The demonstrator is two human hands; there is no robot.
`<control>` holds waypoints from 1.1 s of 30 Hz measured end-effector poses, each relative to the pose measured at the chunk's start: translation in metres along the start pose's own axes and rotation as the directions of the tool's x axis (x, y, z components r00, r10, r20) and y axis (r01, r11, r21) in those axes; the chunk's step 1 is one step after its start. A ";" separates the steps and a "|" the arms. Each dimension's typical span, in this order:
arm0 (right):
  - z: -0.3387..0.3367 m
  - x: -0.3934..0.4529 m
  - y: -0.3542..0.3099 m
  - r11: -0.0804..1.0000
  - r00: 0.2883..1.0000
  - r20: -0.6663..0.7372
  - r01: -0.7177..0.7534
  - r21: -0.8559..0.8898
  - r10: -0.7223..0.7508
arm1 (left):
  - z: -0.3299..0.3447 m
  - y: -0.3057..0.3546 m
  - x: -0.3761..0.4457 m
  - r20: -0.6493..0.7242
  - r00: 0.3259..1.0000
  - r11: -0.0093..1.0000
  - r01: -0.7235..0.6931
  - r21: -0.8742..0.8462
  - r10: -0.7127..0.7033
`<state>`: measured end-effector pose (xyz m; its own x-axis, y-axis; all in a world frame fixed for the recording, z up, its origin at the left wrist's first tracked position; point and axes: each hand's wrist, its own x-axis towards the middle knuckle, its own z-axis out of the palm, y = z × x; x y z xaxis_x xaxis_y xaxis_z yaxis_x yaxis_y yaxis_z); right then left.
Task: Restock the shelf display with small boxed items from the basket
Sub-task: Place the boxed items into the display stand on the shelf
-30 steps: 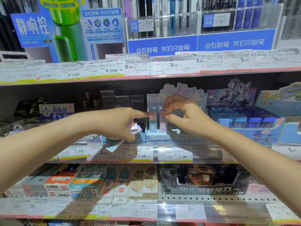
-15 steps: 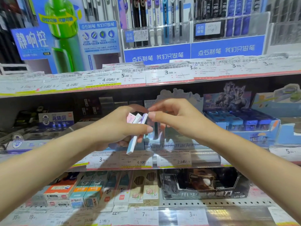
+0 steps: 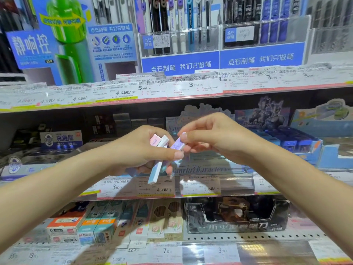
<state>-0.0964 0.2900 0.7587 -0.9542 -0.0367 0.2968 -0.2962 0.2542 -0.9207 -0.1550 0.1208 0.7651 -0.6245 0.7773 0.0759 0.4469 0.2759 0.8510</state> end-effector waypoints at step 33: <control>-0.041 0.042 0.042 0.761 0.941 -0.189 0.099 -0.641 -0.282 | -0.004 -0.011 0.021 0.038 0.999 0.706 -0.039 0.707 0.017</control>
<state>-0.1470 0.3381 0.7431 -0.8062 0.0764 0.5867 -0.2932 0.8096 -0.5084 -0.1754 0.1322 0.7595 -0.5922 0.8027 0.0709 0.7927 0.5645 0.2301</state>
